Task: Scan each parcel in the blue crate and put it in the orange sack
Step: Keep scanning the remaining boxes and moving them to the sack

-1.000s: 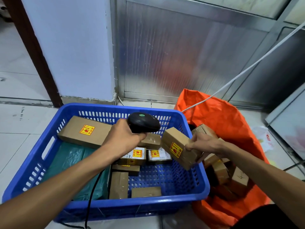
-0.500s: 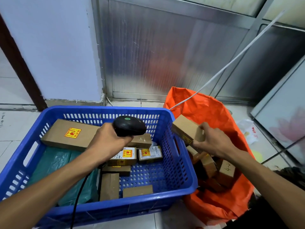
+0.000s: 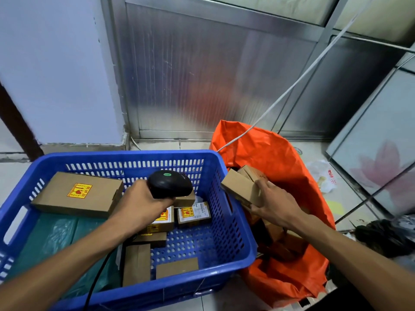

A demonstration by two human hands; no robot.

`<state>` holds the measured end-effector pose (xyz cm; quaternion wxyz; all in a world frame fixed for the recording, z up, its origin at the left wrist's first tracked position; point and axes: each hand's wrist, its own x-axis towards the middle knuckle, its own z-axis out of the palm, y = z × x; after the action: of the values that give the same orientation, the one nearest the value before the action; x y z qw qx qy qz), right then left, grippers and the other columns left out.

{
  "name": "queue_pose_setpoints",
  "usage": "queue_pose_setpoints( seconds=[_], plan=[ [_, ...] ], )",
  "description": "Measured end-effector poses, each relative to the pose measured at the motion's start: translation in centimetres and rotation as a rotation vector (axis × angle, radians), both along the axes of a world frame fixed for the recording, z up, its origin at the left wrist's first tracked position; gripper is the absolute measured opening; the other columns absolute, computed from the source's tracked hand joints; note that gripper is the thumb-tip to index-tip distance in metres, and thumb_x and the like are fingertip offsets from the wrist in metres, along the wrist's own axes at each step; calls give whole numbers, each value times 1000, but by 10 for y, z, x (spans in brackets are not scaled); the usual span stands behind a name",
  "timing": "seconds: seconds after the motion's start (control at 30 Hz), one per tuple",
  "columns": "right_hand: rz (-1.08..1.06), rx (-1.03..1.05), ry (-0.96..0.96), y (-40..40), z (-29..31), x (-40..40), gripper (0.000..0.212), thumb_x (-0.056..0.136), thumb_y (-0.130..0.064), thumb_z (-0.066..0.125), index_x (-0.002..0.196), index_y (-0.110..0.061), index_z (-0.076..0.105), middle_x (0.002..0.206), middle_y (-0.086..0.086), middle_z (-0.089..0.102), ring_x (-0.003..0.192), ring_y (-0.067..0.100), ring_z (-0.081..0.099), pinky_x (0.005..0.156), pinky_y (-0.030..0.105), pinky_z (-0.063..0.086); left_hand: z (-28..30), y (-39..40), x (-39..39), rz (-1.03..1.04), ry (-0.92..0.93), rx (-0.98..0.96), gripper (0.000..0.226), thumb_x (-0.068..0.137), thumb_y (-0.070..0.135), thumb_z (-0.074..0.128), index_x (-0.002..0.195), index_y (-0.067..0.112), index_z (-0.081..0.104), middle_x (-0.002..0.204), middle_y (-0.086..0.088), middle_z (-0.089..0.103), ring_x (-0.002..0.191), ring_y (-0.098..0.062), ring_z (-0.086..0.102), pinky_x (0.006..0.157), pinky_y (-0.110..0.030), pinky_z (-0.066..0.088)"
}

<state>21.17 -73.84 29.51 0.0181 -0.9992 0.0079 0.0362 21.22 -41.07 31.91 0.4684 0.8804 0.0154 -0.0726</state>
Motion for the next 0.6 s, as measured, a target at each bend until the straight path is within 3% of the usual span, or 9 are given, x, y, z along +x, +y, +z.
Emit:
queue_pose_setpoints(
  seconds=[0.17,0.33,0.5,0.6],
  plan=[
    [-8,46,26,-3,-6,-3,60,87,-49,67,128,-19,34,121,7,57,107,30,59,80,44,52,-1,-4,0,2,9,12,15,79,20,81,91,20,71,72,-5,73,70,-20,70,70,-47,62],
    [-30,207,134,-5,-11,-3,70,81,-49,77,120,-19,28,114,7,58,98,25,56,75,37,46,-1,-6,-2,8,16,-3,16,78,20,81,90,22,71,72,-5,73,71,-21,70,71,-46,61],
    [-9,310,232,-5,-13,-3,87,79,-44,81,140,-22,22,137,8,51,106,16,47,84,30,34,2,-8,-4,-7,2,0,16,79,19,81,79,26,67,67,-6,71,66,-21,69,69,-45,60],
    [-25,313,252,-6,-14,0,99,75,-47,84,146,-31,17,142,8,47,120,22,47,94,40,42,5,-10,-5,-5,-4,5,21,78,20,82,76,30,64,66,-4,71,67,-19,69,67,-42,59]
  ],
)
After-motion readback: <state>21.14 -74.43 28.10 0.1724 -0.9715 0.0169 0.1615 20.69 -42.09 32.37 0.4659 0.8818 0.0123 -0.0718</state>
